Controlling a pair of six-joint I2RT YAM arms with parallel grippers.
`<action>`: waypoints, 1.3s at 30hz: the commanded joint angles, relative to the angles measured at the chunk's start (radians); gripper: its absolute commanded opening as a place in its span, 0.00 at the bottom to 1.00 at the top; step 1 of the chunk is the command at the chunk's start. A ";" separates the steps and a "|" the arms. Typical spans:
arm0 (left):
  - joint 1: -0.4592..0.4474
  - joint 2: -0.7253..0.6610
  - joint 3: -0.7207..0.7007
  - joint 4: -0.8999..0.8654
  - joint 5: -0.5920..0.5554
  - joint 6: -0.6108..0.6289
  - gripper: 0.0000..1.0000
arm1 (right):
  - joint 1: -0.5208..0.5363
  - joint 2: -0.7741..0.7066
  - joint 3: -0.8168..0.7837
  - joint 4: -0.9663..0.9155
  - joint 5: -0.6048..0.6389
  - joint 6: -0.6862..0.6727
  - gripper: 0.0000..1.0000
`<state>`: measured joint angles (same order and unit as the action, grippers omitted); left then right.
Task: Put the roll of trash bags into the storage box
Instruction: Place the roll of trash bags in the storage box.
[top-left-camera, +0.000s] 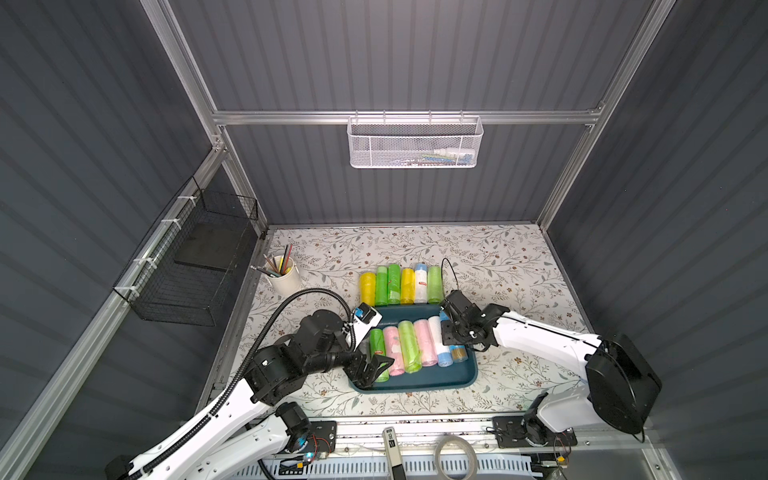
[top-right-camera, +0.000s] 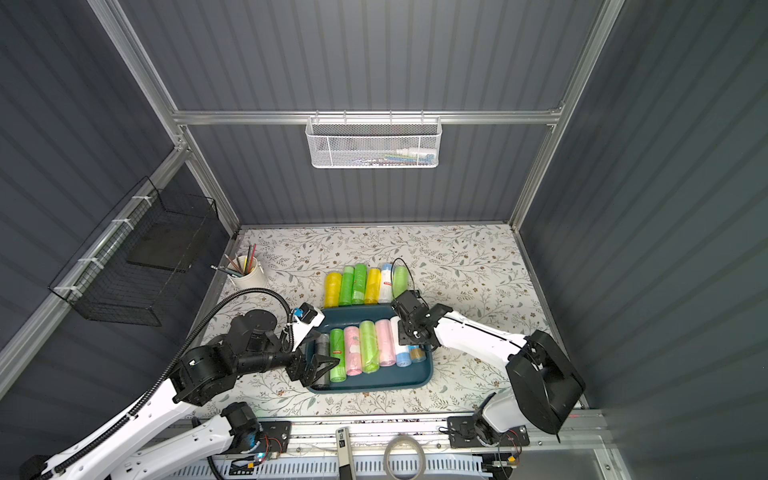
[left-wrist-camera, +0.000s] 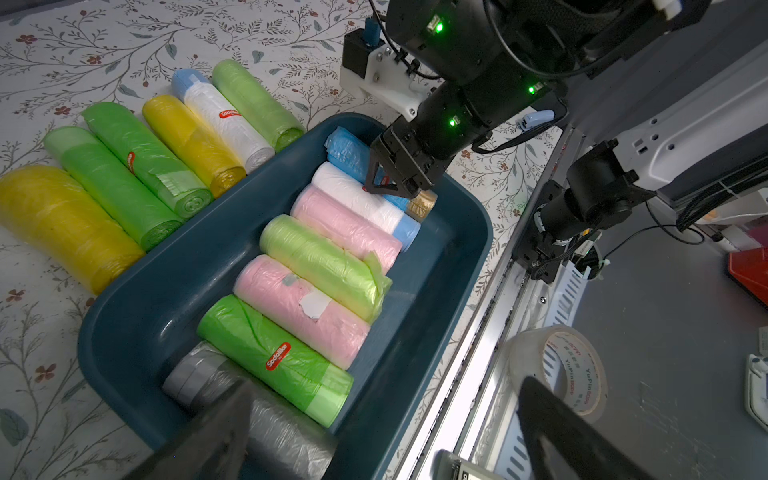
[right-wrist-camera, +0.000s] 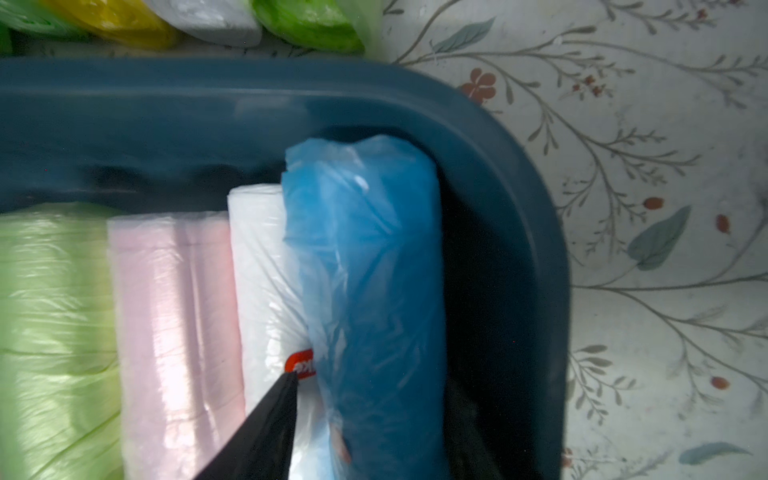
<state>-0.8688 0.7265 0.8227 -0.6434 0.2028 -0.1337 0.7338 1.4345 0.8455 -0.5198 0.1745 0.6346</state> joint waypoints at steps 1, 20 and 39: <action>0.007 -0.010 -0.001 -0.006 0.016 0.011 1.00 | -0.001 -0.024 0.023 -0.046 0.037 -0.010 0.57; 0.008 -0.010 -0.003 -0.007 0.013 0.011 1.00 | 0.003 -0.085 0.044 -0.025 0.060 -0.067 0.58; 0.007 0.056 0.004 0.121 -0.301 -0.117 1.00 | -0.096 -0.233 0.042 0.316 -0.220 -0.377 0.99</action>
<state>-0.8688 0.7464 0.8227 -0.6106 0.0113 -0.1802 0.6861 1.2304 0.8848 -0.2996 0.0677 0.3283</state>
